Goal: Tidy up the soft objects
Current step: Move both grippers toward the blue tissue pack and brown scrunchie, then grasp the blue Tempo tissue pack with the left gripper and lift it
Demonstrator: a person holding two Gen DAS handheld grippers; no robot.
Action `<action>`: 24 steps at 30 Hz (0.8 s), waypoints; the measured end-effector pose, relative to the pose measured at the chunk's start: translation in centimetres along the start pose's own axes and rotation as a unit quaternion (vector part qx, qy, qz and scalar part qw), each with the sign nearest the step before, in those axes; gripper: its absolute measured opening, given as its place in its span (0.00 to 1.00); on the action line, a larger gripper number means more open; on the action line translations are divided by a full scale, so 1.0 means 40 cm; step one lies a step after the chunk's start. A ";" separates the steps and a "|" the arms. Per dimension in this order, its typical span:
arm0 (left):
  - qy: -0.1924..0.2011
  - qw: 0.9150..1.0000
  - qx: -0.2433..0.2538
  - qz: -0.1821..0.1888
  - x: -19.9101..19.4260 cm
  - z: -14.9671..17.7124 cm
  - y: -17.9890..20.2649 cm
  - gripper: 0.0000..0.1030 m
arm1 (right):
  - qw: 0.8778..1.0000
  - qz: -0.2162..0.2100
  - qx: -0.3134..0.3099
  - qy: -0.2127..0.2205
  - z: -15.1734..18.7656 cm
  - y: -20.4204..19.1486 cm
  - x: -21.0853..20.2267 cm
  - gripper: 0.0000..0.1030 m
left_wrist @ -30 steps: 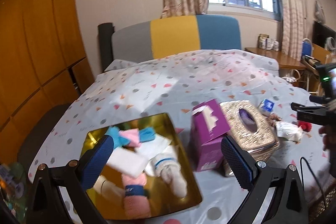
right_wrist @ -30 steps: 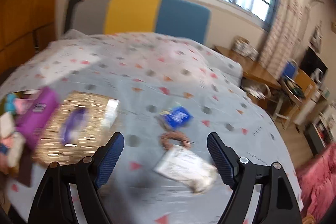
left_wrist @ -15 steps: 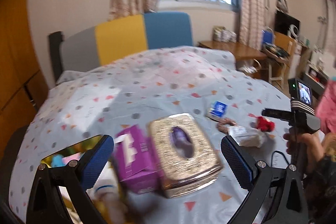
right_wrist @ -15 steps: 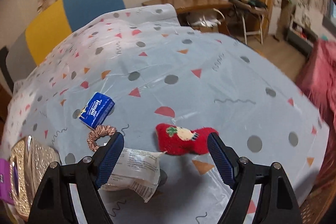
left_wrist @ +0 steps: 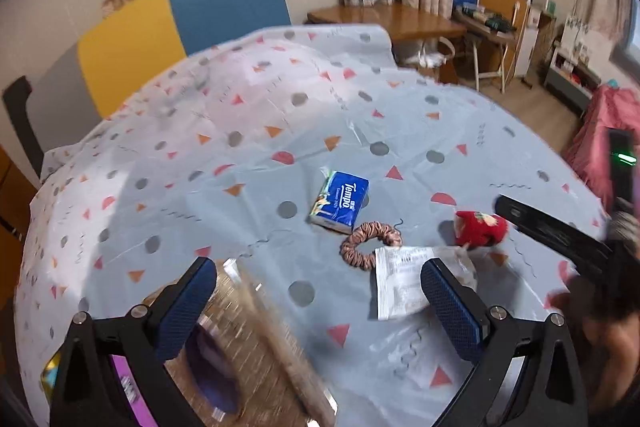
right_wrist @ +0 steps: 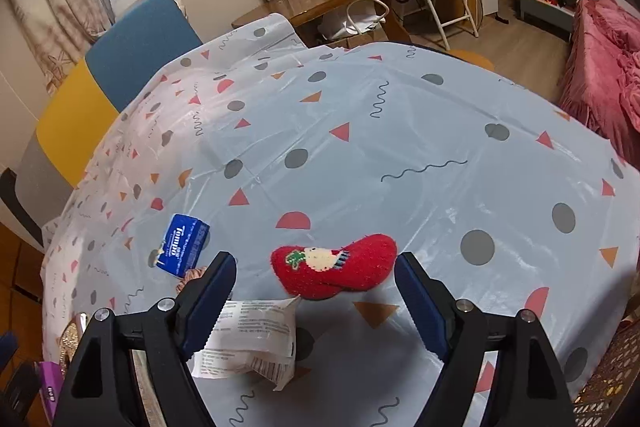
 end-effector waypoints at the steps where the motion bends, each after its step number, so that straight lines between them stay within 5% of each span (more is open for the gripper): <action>1: -0.012 1.000 -0.004 0.002 0.027 -0.025 0.006 1.00 | 1.000 -0.006 0.002 -0.001 -0.001 0.001 -0.001 0.81; 14: -0.128 0.991 -0.033 0.002 0.353 -0.197 0.039 0.98 | 0.998 -0.067 0.012 -0.014 -0.006 0.010 -0.002 0.81; 19: -0.126 0.991 -0.033 0.004 0.409 -0.228 0.042 0.96 | 0.996 -0.079 0.012 -0.025 -0.003 0.008 0.007 0.81; 22: -0.143 0.989 -0.026 0.021 0.441 -0.237 0.045 0.60 | 0.996 -0.085 0.009 -0.033 -0.001 0.004 0.014 0.81; 24: -0.150 0.988 -0.029 0.031 0.453 -0.232 0.042 0.59 | 0.996 -0.084 0.007 -0.033 0.001 0.003 0.014 0.81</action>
Point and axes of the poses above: each gripper's, at about its wrist camera, not at the fingertips, and x roughly the way its jaws point, y to its right, z to its underside, the point moved 2 cm from there along x, roughly the way its jaws point, and after that the axes turned 15 degrees about -y, right-handed, at the moved point
